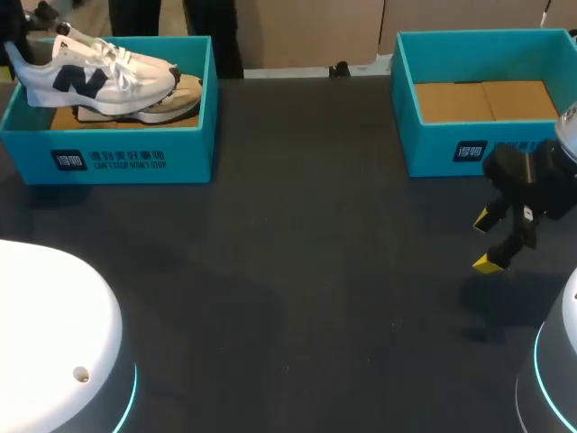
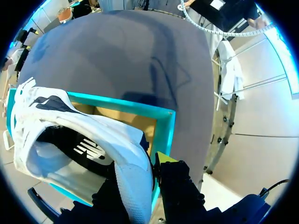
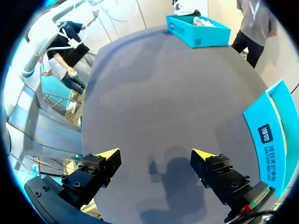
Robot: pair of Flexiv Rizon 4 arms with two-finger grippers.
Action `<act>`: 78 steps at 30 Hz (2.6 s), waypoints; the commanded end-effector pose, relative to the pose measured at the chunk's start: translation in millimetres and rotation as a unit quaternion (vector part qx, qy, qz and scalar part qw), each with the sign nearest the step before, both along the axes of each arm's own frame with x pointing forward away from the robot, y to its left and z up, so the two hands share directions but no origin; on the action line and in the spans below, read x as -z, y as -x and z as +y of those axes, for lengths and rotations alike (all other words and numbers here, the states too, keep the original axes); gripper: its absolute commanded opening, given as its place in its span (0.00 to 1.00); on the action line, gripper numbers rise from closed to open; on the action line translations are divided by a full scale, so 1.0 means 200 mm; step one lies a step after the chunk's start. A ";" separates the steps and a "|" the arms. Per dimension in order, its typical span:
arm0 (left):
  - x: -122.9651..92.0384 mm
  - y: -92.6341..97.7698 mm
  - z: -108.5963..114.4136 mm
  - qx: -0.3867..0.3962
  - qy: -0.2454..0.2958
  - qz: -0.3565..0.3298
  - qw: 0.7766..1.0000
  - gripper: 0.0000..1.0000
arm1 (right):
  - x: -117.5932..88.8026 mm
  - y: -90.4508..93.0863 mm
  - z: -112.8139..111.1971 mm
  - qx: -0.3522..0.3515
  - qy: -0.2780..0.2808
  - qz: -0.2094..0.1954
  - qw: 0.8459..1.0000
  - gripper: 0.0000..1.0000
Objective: Take the shoe out of the shoebox, open the shoe tongue, remove and reinsert the insole, then place the shoe into the shoebox
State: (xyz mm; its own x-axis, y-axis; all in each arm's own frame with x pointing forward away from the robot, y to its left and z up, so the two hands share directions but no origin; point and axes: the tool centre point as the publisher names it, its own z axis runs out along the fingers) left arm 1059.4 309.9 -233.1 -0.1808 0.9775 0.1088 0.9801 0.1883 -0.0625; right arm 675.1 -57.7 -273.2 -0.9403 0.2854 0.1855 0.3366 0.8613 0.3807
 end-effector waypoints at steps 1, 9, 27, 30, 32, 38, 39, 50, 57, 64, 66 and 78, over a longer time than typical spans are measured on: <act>-0.01 0.00 0.00 0.000 0.000 -0.001 1.000 0.00 | 0.00 0.00 0.00 0.000 0.001 -0.001 1.000 1.00; -0.34 0.06 0.04 -0.023 0.001 -0.026 0.999 0.00 | 0.00 0.00 0.00 0.000 0.001 -0.001 1.000 1.00; -0.68 0.81 -0.33 -0.031 -0.037 -0.072 0.996 0.00 | 0.00 0.00 0.00 0.000 0.001 -0.001 1.000 1.00; -0.67 0.91 -0.43 -0.002 -0.028 -0.066 0.997 0.00 | 0.00 0.00 0.00 0.000 0.001 -0.001 1.000 1.00; -0.65 0.97 -0.49 0.009 -0.027 -0.065 0.997 0.00 | 0.00 0.00 0.00 0.000 0.001 -0.001 1.000 1.00; -0.59 1.09 -0.64 0.037 -0.026 -0.036 0.998 0.00 | 0.00 0.00 0.00 0.000 0.001 -0.001 1.000 1.00; -0.58 1.12 -0.68 0.044 -0.028 -0.036 0.998 0.00 | 0.00 0.00 0.00 0.000 0.001 -0.001 1.000 1.00; -0.40 1.22 -0.94 0.041 -0.042 -0.041 0.997 0.00 | 0.00 0.00 0.00 0.000 0.001 -0.001 1.000 1.00; -0.22 1.27 -1.13 0.056 -0.057 -0.005 0.997 0.00 | 0.00 0.00 0.00 0.000 0.001 -0.001 1.000 1.00; -0.12 1.33 -1.25 0.047 -0.065 0.024 0.996 0.00 | 0.00 0.00 0.00 0.000 0.001 -0.001 1.000 1.00; -0.12 1.33 -1.25 0.047 -0.065 0.024 0.996 0.00 | 0.00 0.00 0.00 0.000 0.001 -0.001 1.000 1.00; -0.12 1.35 -1.24 0.038 -0.055 0.037 0.997 0.00 | 0.00 0.00 0.00 0.000 0.001 -0.001 1.000 1.00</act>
State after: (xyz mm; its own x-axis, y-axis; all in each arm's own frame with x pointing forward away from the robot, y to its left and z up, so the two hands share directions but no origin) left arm 791.2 60.4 -211.3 -0.0817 0.9669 0.2418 0.9899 0.1069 -0.0931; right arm 675.1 -57.7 -273.2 -0.9403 0.2854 0.1856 0.3365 0.8613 0.3807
